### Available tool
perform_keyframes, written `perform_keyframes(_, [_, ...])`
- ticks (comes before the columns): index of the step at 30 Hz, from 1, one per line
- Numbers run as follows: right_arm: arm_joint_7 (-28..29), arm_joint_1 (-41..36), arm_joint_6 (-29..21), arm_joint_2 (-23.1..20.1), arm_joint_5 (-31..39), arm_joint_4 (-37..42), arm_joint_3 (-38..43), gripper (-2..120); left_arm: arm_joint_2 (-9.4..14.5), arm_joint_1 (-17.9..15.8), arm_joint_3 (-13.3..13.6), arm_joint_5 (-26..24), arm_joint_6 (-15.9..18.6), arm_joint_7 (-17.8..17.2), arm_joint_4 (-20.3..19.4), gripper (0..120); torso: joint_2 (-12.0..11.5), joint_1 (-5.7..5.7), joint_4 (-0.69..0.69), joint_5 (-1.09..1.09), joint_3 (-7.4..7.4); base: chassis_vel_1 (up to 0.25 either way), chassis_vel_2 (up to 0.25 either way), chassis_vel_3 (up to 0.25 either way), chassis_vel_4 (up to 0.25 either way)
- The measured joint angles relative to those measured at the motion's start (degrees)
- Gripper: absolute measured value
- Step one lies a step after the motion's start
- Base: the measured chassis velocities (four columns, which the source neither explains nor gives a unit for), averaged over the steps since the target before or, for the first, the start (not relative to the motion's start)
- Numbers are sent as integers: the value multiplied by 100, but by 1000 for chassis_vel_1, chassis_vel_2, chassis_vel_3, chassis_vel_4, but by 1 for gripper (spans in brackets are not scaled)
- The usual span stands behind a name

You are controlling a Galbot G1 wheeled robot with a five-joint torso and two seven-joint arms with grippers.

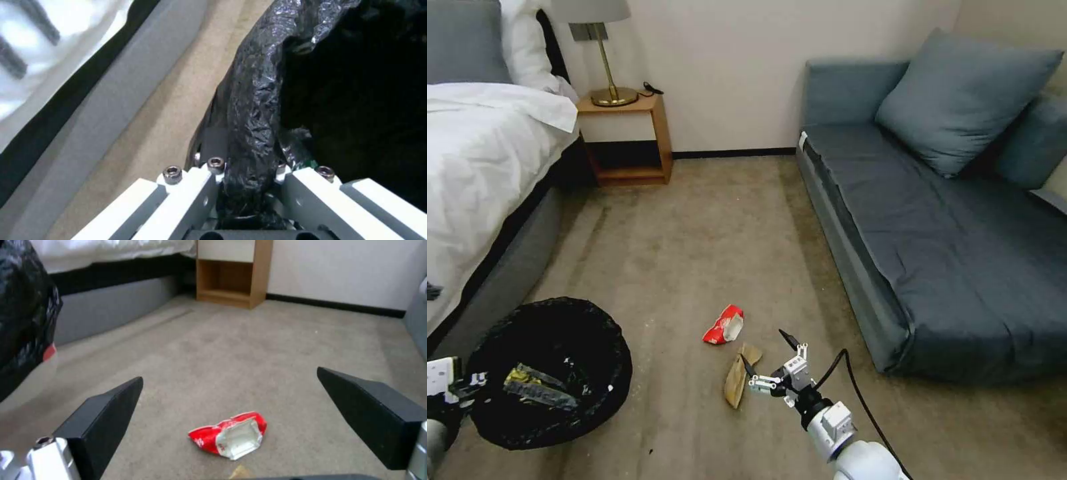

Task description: Pick up the trash bin, then pick up the garbage on the floor and place it into the trash bin.

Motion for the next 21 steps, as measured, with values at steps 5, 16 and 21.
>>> perform_keyframes(5, [36, 64, -104, -9, -70, -78, -146, 100, 4, 4, -19, 0, -9, 5, 24, 3, 0, 0, 0, 1, 0, -84, 85, 90, -92])
perform_keyframes(16, [172, 197, -752, -46, 1, -184, -455, 100, 15, 0, -27, -2, -15, 10, 28, 3, 0, 0, 0, 0, 0, -137, 125, 138, -125])
perform_keyframes(21, [584, 435, -1839, -48, 428, -173, -832, 100, 2, -5, -10, 8, -15, 11, 31, 3, 0, 0, -1, 1, 0, -114, 106, 109, -121])
